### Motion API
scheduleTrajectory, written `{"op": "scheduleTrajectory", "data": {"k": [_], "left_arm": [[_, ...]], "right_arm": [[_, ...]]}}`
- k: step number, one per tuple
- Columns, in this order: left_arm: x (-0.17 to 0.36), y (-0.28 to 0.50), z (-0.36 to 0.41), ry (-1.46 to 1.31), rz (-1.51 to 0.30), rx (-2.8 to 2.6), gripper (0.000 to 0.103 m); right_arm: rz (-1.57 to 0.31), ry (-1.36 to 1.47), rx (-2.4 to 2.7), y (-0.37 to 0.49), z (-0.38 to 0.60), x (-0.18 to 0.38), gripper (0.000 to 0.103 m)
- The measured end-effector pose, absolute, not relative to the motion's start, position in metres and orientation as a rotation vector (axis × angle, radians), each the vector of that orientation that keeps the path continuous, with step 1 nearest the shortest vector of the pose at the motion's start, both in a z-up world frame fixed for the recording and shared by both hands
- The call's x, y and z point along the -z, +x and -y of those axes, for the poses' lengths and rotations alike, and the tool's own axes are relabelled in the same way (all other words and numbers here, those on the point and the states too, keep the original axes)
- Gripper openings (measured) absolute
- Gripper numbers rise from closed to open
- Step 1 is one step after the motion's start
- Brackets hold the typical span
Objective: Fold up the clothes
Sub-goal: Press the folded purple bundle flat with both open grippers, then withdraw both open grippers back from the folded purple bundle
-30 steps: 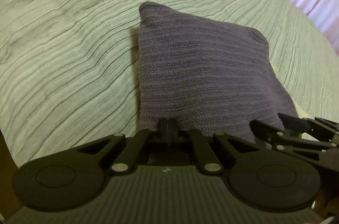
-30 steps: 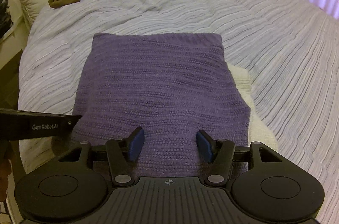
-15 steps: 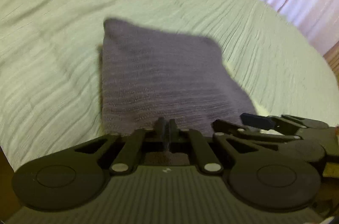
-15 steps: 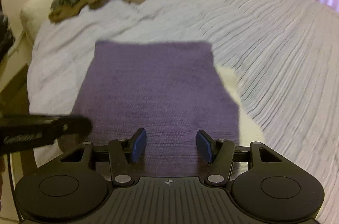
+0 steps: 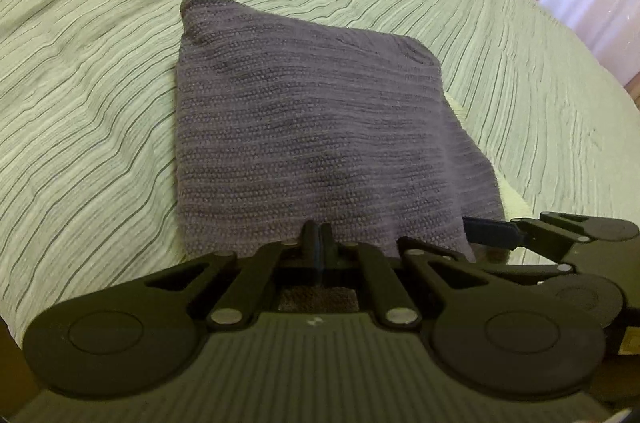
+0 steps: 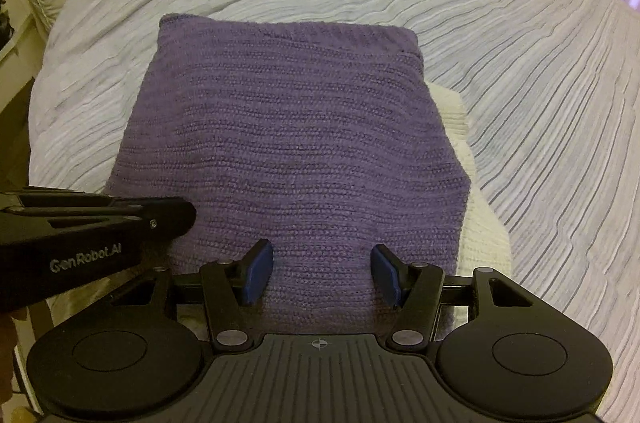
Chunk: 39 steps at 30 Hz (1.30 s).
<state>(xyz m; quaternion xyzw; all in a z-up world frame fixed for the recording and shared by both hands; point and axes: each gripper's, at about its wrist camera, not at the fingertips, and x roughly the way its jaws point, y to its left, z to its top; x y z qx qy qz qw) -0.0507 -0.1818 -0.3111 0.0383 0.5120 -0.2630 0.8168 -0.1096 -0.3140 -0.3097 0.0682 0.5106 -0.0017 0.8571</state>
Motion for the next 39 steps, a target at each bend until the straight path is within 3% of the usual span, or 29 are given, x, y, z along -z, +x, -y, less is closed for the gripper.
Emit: {"op": "scheduleTrajectory", "data": {"k": [7, 16, 19, 39], "left_arm": [[0.242, -0.065, 0.192, 0.167, -1.124, 0.431, 0.004], [0.17, -0.116, 0.178, 0.227, -1.14, 0.322, 0.021], [0.158, -0.13, 0.174, 0.237, -1.139, 0.316, 0.027], [0.127, -0.189, 0.152, 0.232, -1.145, 0.298, 0.035]], "right_arm": [[-1.084, 0.293, -0.012, -0.121, 0.341, 0.272, 0.058], [-1.182, 0.353, 0.056, -0.163, 0.351, 0.216, 0.058], [-1.186, 0.331, 0.05, -0.171, 0.348, 0.2, 0.058], [-1.203, 0.186, -0.034, -0.211, 0.315, 0.148, 0.058]]}}
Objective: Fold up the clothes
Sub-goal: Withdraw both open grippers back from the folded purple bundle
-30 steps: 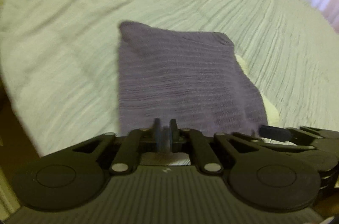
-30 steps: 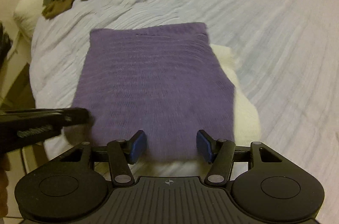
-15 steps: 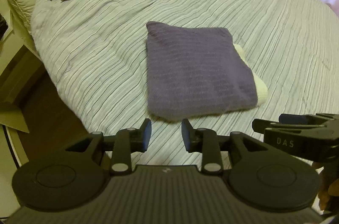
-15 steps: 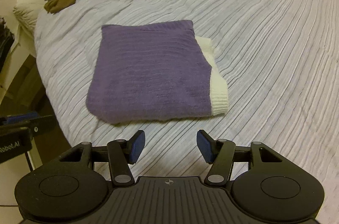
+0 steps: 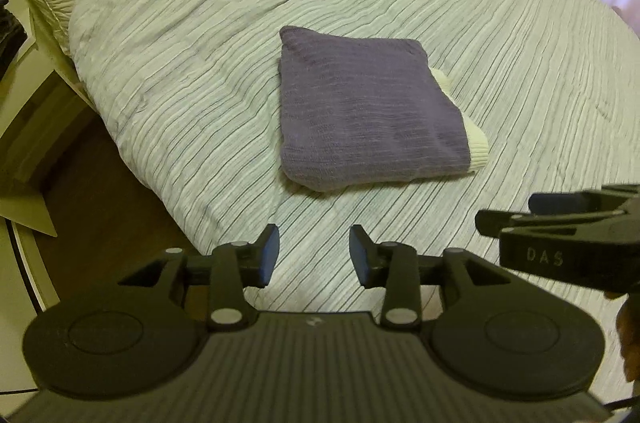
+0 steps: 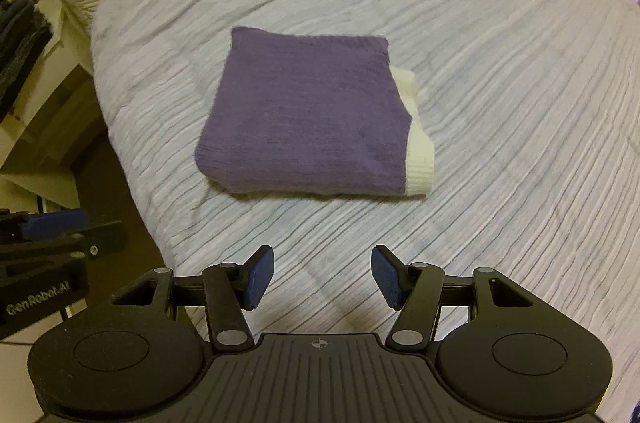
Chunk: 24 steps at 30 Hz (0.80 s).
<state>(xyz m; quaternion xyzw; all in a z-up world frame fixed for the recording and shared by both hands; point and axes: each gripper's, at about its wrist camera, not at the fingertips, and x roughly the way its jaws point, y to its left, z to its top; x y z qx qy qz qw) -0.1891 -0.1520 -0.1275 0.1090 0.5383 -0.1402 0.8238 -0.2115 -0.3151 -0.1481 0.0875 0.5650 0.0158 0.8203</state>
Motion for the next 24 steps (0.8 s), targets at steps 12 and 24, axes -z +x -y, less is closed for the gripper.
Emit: {"op": "scheduleTrajectory", "data": {"k": [12, 24], "left_arm": [[0.095, -0.195, 0.159, 0.213, -1.077, 0.31, 0.036], [0.094, -0.196, 0.146, 0.2, -1.086, 0.314, 0.039]], "right_arm": [[-1.119, 0.143, -0.054, -0.216, 0.319, 0.112, 0.058], [-1.114, 0.157, -0.053, -0.22, 0.315, 0.108, 0.058]]}}
